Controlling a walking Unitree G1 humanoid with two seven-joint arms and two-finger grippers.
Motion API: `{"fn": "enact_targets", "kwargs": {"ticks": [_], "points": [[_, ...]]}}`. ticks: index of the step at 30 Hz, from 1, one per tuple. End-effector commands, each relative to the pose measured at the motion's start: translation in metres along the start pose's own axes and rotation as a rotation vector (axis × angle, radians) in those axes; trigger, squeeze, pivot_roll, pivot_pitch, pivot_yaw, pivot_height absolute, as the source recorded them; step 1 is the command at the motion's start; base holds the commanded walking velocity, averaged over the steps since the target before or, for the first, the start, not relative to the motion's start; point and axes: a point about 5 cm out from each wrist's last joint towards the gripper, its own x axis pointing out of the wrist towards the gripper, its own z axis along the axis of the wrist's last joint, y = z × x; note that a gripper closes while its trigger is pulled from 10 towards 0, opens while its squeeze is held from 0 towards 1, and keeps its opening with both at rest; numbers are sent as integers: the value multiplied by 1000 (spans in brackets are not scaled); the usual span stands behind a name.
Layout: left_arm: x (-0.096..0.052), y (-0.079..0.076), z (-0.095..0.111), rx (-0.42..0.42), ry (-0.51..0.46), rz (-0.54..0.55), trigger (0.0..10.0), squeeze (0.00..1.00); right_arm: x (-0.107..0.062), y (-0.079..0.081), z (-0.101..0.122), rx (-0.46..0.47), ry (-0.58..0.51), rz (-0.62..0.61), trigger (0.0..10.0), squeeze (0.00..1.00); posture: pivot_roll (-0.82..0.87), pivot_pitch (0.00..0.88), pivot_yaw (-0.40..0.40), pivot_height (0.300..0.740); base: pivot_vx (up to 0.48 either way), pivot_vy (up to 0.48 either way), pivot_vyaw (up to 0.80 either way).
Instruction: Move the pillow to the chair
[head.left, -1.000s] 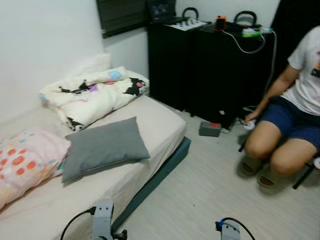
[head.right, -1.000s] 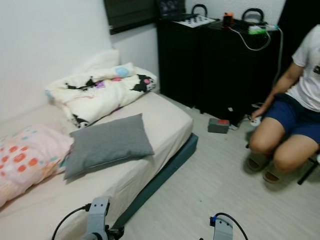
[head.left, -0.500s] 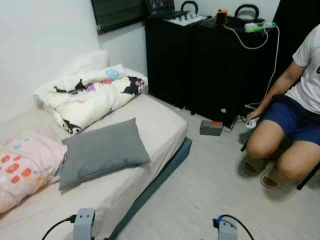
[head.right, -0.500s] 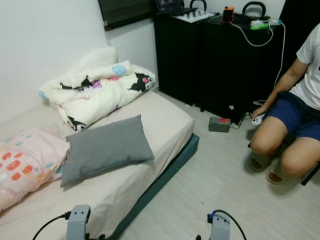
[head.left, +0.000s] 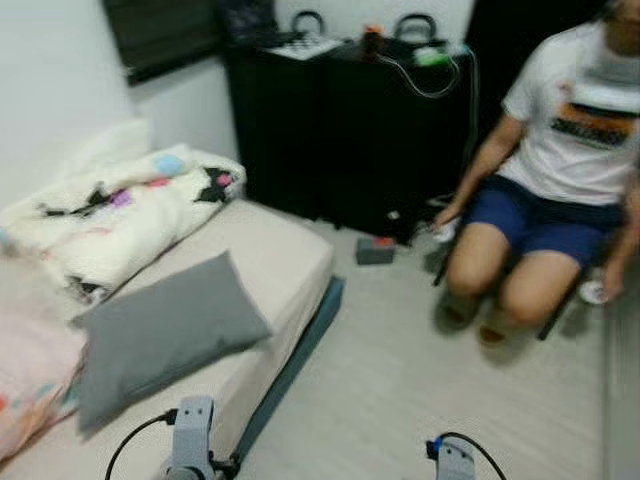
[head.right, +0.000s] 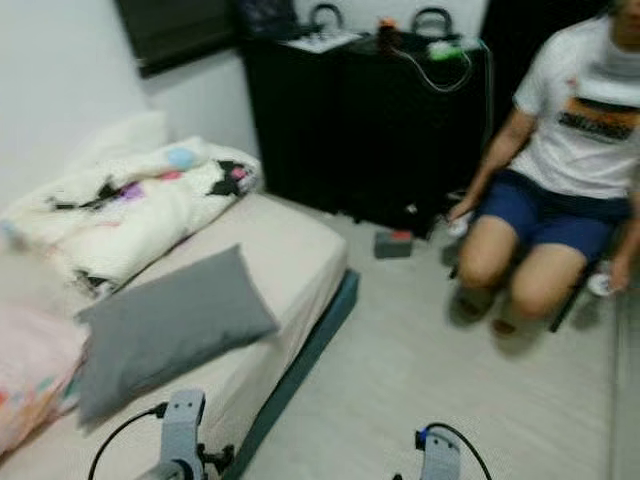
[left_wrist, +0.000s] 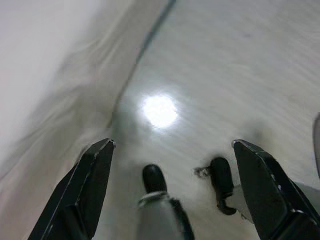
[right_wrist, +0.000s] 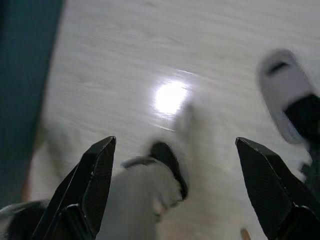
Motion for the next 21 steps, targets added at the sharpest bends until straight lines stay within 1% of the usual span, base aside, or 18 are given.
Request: {"fn": "enact_targets", "kwargs": {"ticks": [1,4,21], "points": [[-2,11,0,-14,2,19,10000,0,0,0,-2,14,0,-1,10000,0,-15,22,31,740,0,0,-800],[-2,16,3,-11,-5,27,10000,0,0,0,-2,15,-2,-1,10000,0,-16,22,32,740,0,0,-800],[-2,17,6,9,-13,25,10000,0,-1,-1,-2,28,-1,-8,10000,0,-17,19,32,740,0,0,-800]]}}
